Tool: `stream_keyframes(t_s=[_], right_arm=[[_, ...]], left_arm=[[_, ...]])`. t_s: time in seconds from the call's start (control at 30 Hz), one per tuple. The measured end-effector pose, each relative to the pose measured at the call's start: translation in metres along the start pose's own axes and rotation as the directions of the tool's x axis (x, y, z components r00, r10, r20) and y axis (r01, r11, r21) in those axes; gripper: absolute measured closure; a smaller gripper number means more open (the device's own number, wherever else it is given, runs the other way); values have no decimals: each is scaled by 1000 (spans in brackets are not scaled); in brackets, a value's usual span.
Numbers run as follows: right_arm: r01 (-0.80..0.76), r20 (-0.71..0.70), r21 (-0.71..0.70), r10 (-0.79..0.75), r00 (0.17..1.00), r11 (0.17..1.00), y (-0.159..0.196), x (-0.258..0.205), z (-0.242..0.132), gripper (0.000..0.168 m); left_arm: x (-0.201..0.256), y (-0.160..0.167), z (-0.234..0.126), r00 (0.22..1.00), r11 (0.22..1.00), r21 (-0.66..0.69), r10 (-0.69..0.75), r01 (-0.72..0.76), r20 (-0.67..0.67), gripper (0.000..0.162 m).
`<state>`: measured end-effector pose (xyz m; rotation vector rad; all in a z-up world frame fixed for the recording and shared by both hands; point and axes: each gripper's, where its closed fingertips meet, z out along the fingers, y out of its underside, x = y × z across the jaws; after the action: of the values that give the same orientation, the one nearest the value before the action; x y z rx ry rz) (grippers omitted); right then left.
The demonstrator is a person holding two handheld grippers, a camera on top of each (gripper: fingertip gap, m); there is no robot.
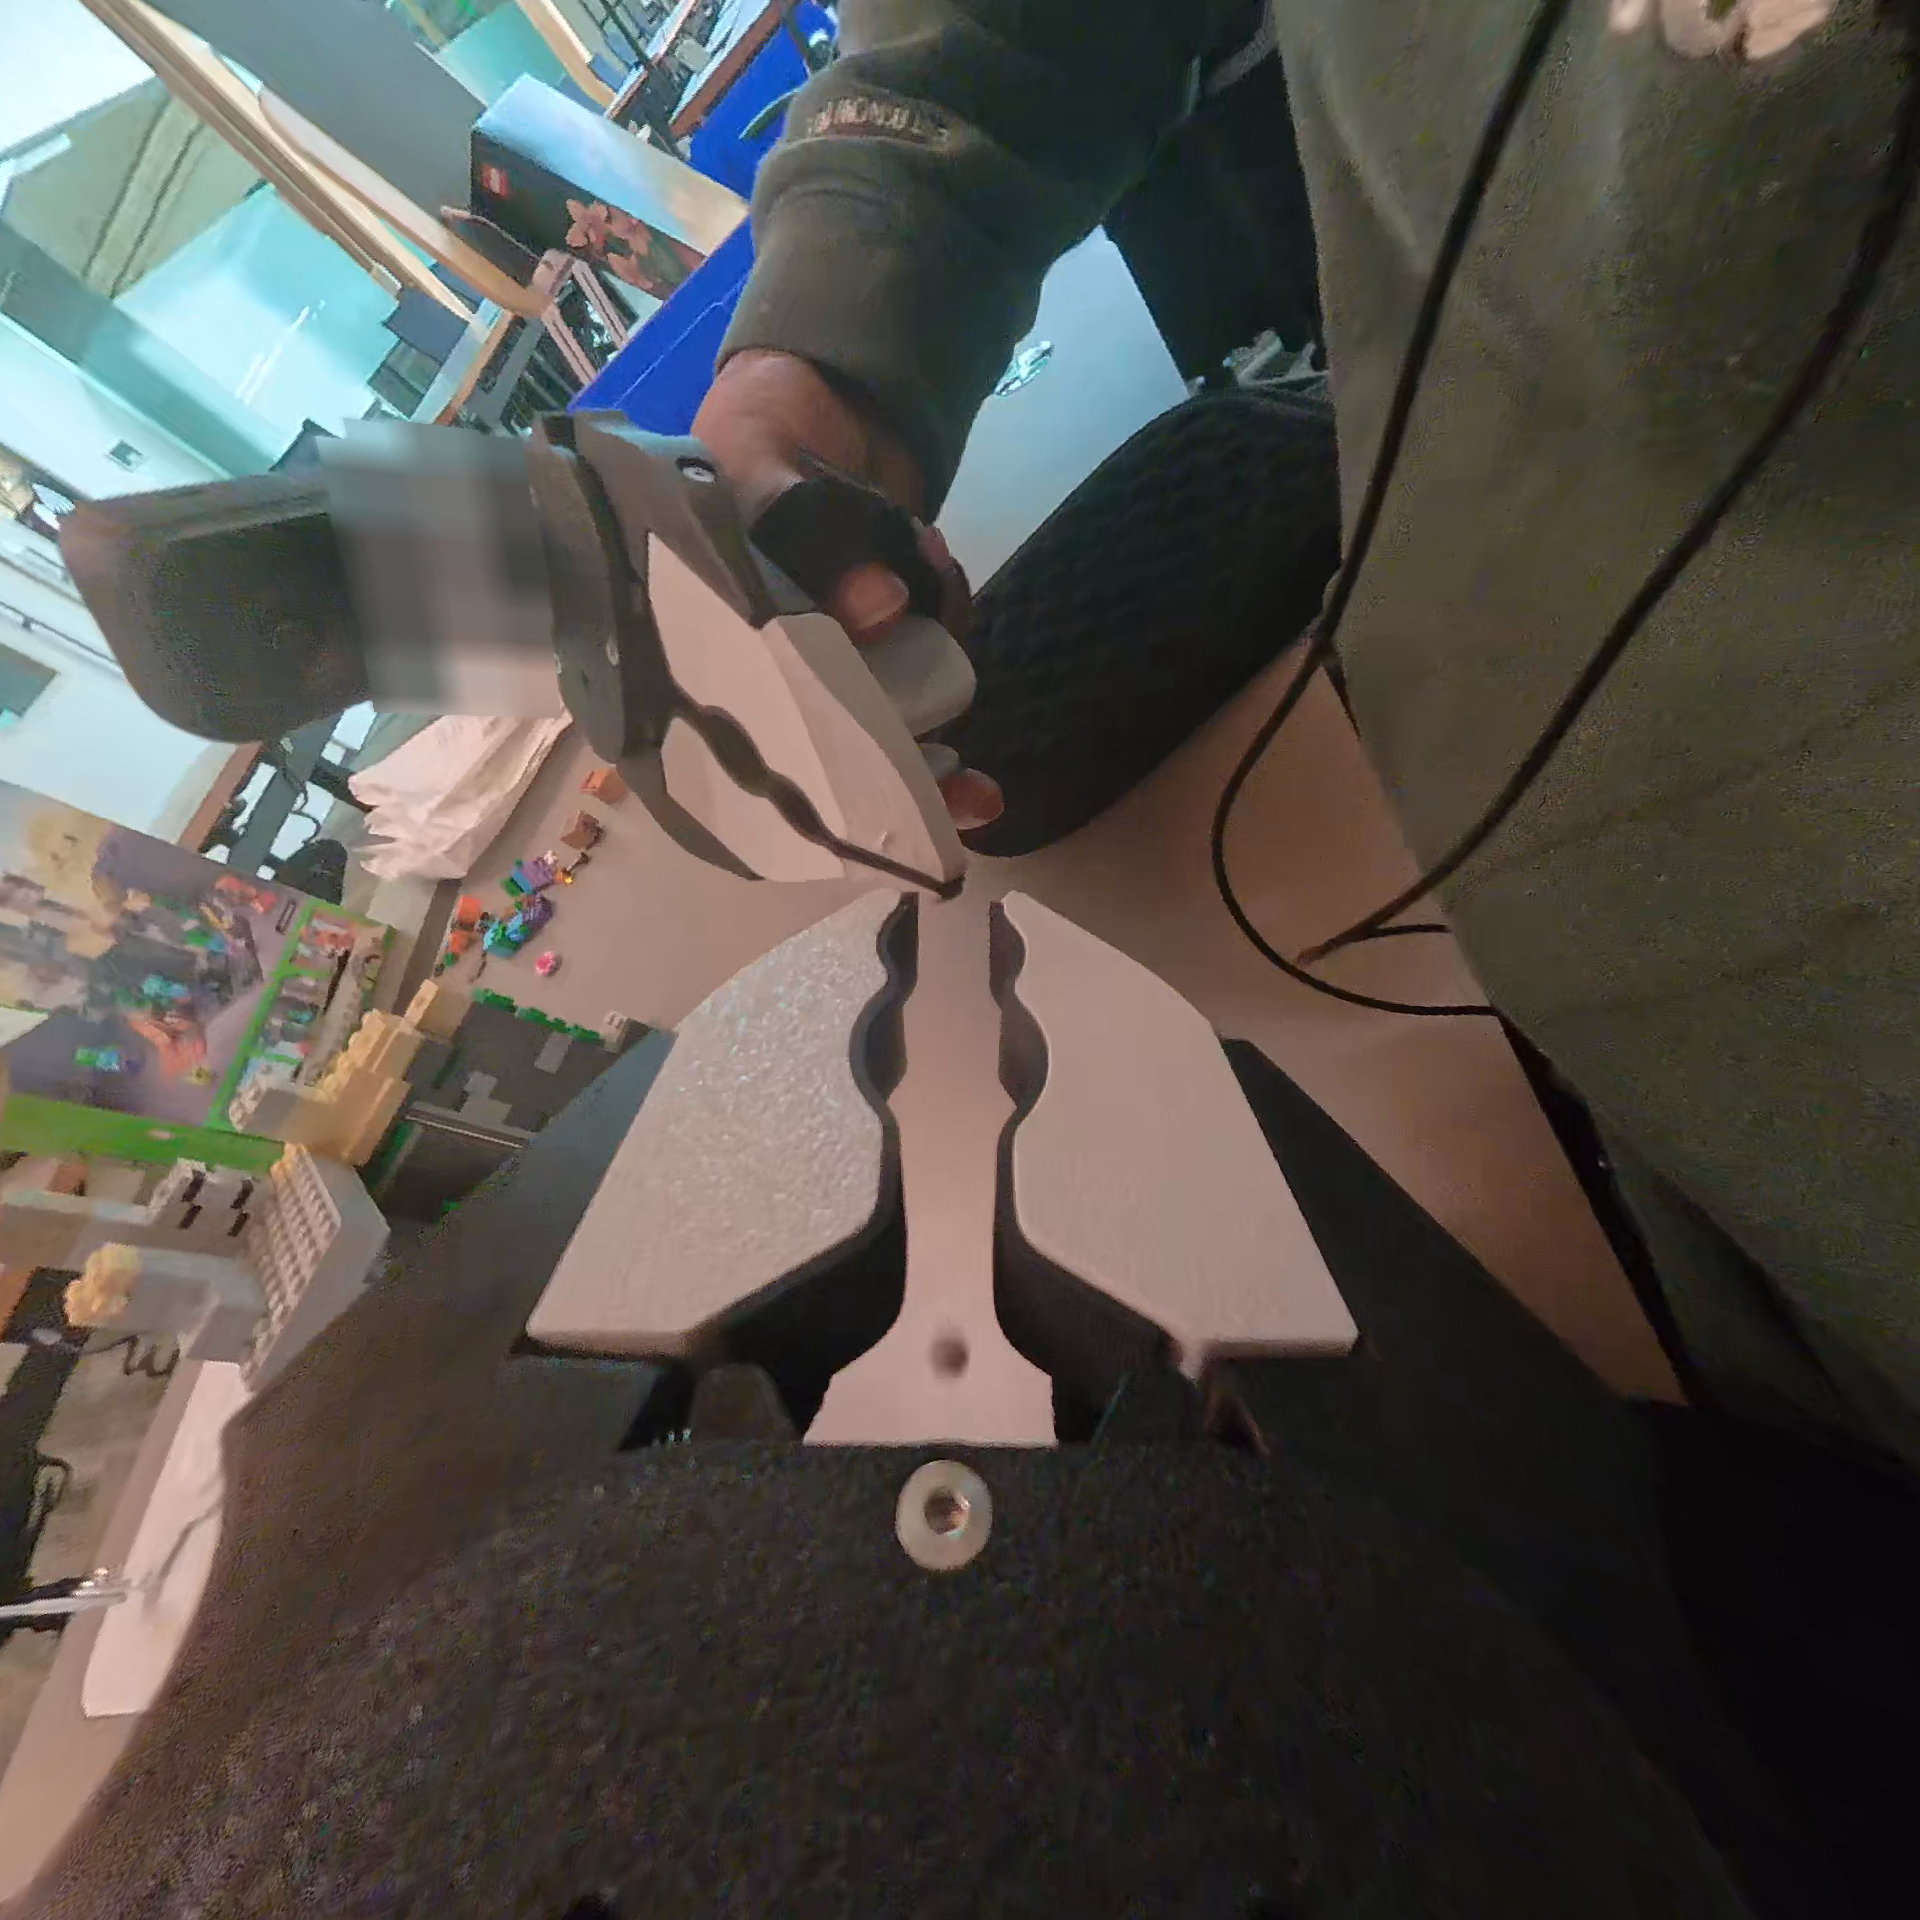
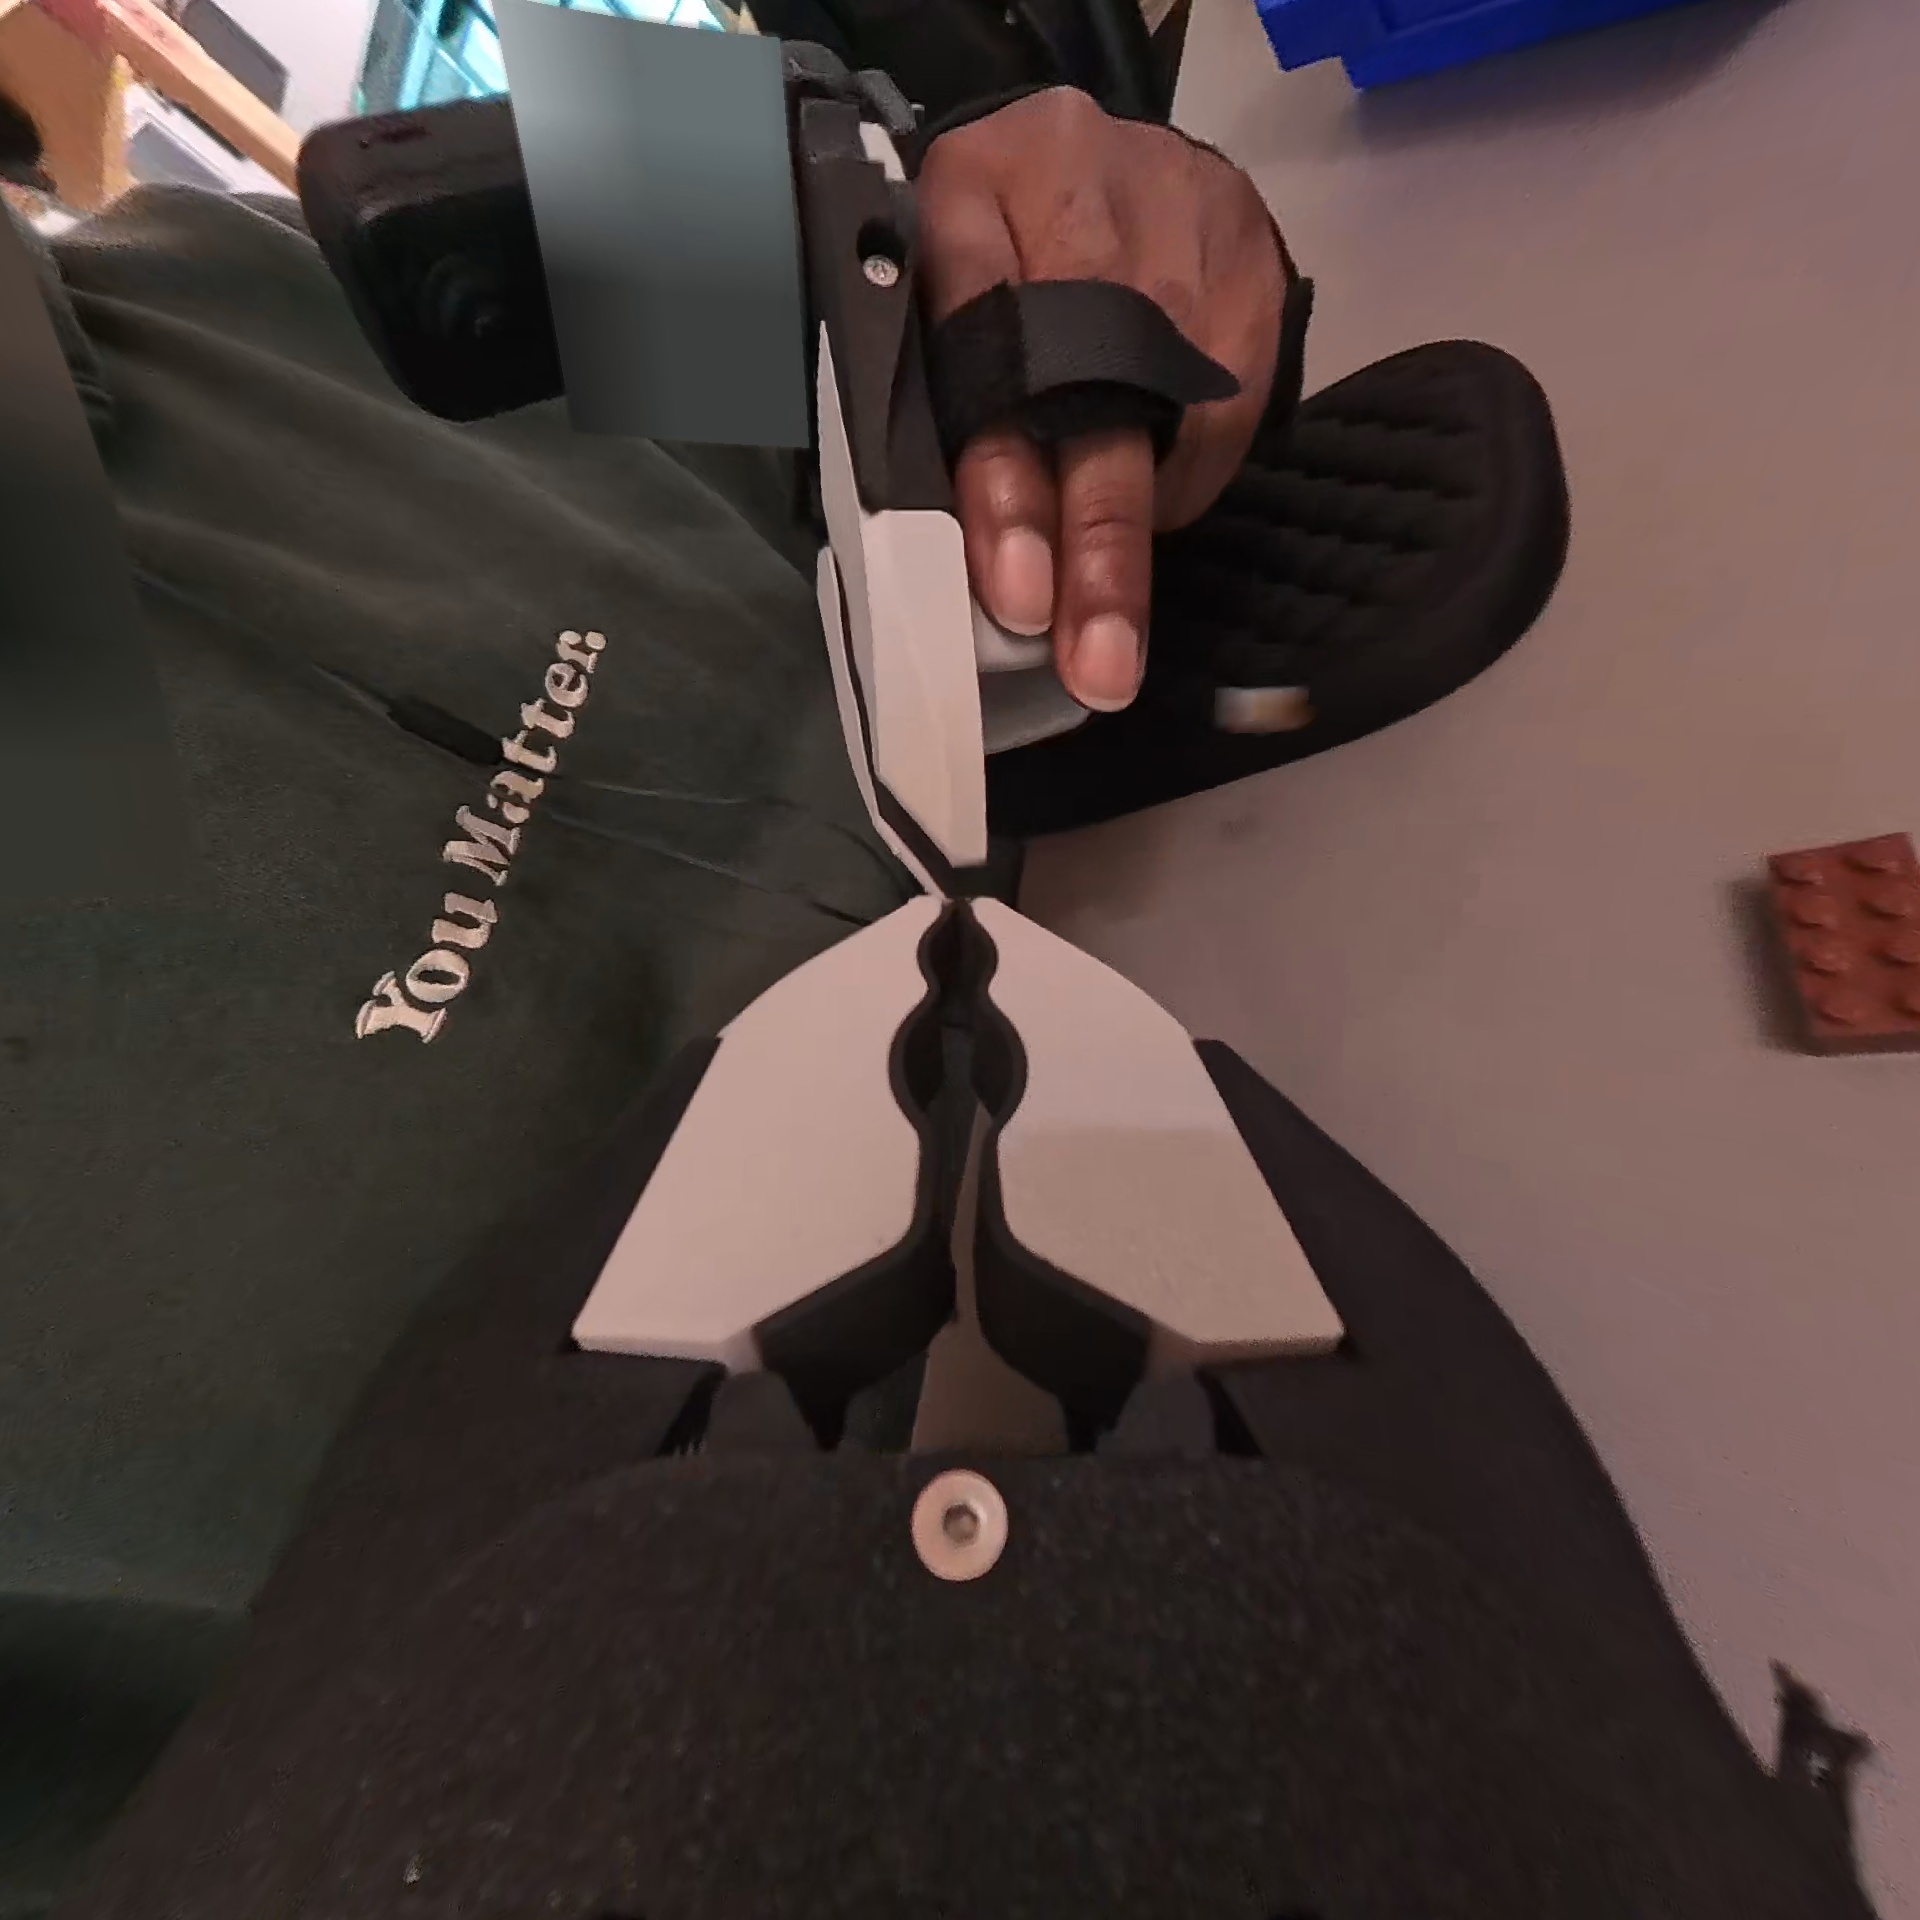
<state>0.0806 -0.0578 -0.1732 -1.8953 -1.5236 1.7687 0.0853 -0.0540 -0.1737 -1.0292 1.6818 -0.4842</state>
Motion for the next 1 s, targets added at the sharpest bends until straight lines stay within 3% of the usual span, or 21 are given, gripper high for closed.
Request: stream_keyframes(t_s=[0.17,0.37,0.53,1.0], right_arm=[[34,-72,-32,-36,997,999,4,6,4,168],[82,-241,-36,-89,966,996,10,30,-6,168],[67,-230,61,-51,972,996,-1,38,-11,164],[48,-216,134,-18,976,990,-3,46,-18,161]], left_arm=[[-4,9,-10,999,998,-55,15,-14,31,151],[-44,35,-63,962,983,-73,-147,167,228,159],[-70,71,-86,897,944,-93,-265,316,353,157],[-104,97,-82,827,884,-117,-368,453,425,154]])
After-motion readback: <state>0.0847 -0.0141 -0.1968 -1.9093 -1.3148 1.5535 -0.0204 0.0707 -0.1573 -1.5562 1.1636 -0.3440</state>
